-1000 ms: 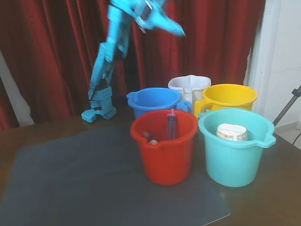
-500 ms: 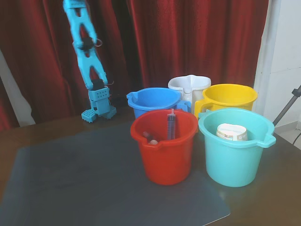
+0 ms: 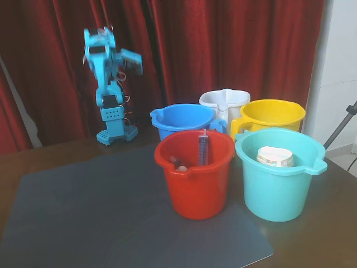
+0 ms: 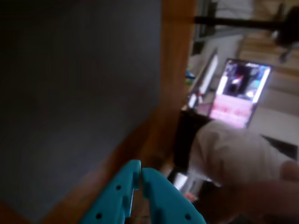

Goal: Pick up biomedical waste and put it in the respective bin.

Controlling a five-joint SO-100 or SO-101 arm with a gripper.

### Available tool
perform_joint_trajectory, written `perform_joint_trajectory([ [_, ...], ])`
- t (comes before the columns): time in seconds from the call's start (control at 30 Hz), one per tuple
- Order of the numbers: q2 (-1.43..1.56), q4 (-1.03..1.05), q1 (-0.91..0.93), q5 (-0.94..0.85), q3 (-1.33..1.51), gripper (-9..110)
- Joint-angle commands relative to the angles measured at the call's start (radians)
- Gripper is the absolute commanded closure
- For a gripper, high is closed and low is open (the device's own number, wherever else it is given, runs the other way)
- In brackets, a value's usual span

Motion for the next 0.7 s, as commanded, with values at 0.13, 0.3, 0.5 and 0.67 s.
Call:
perform_joint_trajectory([
  [0.13,0.02,-0.14,0.008,0.006,0.318,102],
  [0.3,0.038,-0.189,0.048,-0.005,0.477,102],
  [0.5,0.038,0.026,0.264,-0.006,0.46,102],
  [0.67,0.04,0.169,0.356,0.008,0.413,102],
])
